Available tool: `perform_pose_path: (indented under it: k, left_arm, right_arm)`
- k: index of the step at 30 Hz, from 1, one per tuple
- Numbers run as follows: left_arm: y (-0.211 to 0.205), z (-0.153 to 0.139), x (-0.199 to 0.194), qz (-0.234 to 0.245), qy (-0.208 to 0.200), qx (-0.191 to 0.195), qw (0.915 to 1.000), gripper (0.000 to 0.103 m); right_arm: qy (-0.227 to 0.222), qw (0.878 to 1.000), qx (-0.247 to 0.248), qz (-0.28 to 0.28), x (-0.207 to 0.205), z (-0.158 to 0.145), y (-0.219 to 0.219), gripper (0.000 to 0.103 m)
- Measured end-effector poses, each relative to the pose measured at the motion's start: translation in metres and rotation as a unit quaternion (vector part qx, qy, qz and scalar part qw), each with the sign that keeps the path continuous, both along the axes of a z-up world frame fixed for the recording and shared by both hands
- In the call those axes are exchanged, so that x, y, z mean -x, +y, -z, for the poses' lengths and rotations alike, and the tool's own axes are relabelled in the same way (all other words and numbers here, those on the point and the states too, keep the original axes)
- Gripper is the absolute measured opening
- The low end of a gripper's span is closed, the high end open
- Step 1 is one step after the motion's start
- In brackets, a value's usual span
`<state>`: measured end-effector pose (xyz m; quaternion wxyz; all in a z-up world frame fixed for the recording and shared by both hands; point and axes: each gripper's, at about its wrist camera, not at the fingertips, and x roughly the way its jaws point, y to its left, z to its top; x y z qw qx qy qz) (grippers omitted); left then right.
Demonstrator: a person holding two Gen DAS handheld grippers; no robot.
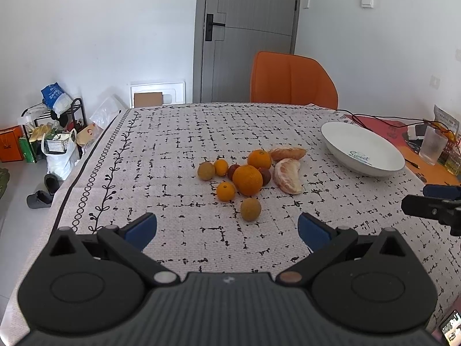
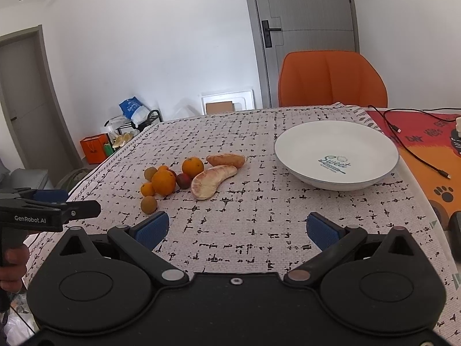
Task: Organize fruits
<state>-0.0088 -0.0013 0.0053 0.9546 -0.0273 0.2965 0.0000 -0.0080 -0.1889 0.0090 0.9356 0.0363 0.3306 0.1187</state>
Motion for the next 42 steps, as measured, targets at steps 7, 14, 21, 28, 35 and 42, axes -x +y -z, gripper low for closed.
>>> perform_pose_path:
  k: [7, 14, 21, 28, 35, 42]
  left_arm:
    - [-0.0004, -0.001, 0.001, 0.0, -0.001, -0.001, 1.0, 0.103]
    - [-0.001, -0.0017, 0.0014, 0.001, -0.001, 0.0, 1.0, 0.103]
    - [-0.0001, -0.0013, 0.0012, 0.001, -0.002, 0.0, 1.0, 0.103]
    - [0.0, -0.0013, 0.0013, 0.0, -0.002, 0.0, 1.0, 0.103]
    - [0.0013, -0.0028, 0.0014, -0.002, -0.003, 0.001, 1.0, 0.103]
    - [0.0047, 0.0009, 0.0007, -0.008, -0.008, 0.003, 0.9999, 0.103]
  right_arm:
    - [-0.002, 1.0, 0.001, -0.003, -0.0002, -0.001, 0.0013, 0.103]
    - [-0.006, 1.0, 0.002, -0.006, 0.0004, -0.0021, 0.0015, 0.103]
    - [-0.01, 1.0, 0.005, -0.007, 0.0018, -0.0037, 0.0019, 0.103]
    - [-0.014, 1.0, 0.01, -0.011, 0.0027, -0.005, 0.004, 0.103]
    - [-0.015, 1.0, 0.012, -0.012, 0.0024, -0.0042, 0.004, 0.103]
    - [-0.009, 1.0, 0.01, -0.012, 0.0009, 0.0013, 0.0033, 0.103]
